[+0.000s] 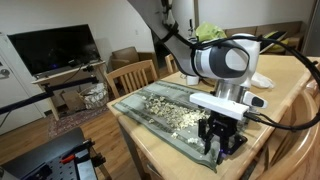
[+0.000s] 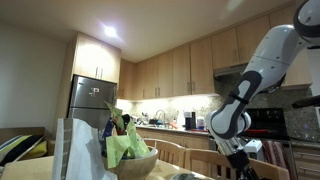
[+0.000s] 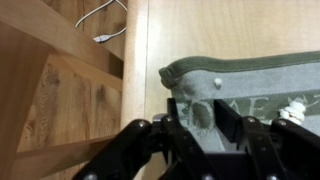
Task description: Fold up the right end of the cloth
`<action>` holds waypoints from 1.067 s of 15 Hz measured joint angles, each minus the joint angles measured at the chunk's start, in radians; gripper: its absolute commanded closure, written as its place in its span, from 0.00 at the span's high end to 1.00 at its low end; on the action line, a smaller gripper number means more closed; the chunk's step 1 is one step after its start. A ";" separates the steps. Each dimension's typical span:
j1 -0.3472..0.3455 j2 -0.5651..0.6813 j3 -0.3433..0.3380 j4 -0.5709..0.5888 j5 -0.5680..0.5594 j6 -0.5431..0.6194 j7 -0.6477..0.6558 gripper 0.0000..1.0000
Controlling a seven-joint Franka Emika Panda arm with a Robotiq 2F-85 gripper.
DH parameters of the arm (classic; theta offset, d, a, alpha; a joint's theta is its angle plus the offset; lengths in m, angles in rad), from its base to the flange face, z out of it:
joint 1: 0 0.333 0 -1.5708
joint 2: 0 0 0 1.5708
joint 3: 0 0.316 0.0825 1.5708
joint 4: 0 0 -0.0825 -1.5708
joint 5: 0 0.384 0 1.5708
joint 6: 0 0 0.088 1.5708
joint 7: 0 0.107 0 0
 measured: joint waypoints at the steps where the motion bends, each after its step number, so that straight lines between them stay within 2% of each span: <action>1: -0.003 0.000 0.000 0.003 0.000 0.000 -0.001 0.02; 10: -0.004 -0.007 0.000 0.007 0.000 -0.001 0.003 0.01; 16: 0.024 -0.106 -0.007 -0.034 -0.015 -0.001 0.009 0.01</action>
